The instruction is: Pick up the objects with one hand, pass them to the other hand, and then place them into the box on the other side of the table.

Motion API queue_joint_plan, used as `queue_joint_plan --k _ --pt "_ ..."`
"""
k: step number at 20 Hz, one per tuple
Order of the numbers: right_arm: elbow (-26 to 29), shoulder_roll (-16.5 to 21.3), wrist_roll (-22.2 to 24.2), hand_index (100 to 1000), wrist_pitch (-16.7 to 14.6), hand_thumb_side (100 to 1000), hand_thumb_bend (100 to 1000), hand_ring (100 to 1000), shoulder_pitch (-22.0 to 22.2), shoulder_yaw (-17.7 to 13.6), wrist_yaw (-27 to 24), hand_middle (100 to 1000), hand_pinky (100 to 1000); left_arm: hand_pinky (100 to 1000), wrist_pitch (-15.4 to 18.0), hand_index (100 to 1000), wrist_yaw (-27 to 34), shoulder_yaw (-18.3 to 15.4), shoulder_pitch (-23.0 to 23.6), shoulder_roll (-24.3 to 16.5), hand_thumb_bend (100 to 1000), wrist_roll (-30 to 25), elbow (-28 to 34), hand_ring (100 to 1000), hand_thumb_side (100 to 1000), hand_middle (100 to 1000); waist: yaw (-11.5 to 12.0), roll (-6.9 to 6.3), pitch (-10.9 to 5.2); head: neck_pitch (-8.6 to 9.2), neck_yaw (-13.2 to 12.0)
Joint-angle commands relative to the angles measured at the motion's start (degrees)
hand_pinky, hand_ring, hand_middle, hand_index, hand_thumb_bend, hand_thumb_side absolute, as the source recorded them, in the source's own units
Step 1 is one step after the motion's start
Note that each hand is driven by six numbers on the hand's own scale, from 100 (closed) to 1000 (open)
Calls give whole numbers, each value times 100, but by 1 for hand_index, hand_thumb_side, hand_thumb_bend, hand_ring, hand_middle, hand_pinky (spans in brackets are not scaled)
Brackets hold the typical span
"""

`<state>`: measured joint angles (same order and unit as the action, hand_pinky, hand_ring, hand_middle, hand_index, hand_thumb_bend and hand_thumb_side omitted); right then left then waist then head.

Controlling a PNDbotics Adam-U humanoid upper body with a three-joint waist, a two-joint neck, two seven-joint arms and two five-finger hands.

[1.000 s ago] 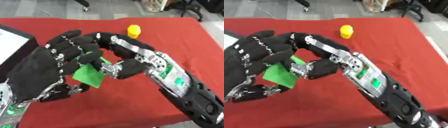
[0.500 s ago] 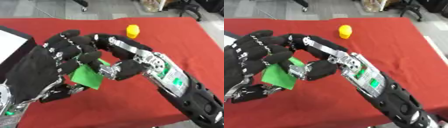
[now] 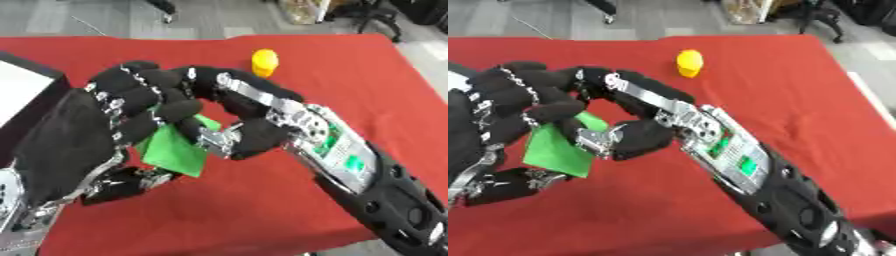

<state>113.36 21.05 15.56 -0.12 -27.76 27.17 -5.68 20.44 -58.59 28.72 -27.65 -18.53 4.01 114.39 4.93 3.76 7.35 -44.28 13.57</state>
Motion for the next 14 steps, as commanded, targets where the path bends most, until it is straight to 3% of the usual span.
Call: queue_joint_plan --k 1,3,5,8,10,14 --pt "124 37 75 897 -83 470 100 523 -55 -27 -9 491 1000 790 -137 658 191 -136 -51 -5 444 39 20 610 100 268 -9 -28 -97 16 17" --pt "124 52 150 910 -218 470 100 551 -76 -52 -7 593 1000 789 -164 657 236 -166 -42 -4 444 37 20 609 100 267 -10 -28 -101 16 22" --pt "124 93 216 929 -429 470 100 603 -113 -130 24 757 1000 787 -193 657 259 -208 -20 -4 438 47 20 608 100 265 -14 -28 -107 16 27" --pt "124 168 157 945 -766 482 100 692 -150 -281 -22 901 1000 781 -251 655 287 -277 31 -3 420 103 20 604 100 266 -15 -30 -119 16 71" --pt "124 228 54 954 -942 550 100 730 -176 -396 -100 947 1000 777 -298 653 310 -329 84 6 412 166 20 601 100 264 -17 -32 -126 16 116" --pt "124 320 -222 959 -1113 526 100 754 -192 -620 -261 975 1000 774 -398 652 306 -453 184 7 410 309 20 598 100 261 -26 -34 -138 16 128"
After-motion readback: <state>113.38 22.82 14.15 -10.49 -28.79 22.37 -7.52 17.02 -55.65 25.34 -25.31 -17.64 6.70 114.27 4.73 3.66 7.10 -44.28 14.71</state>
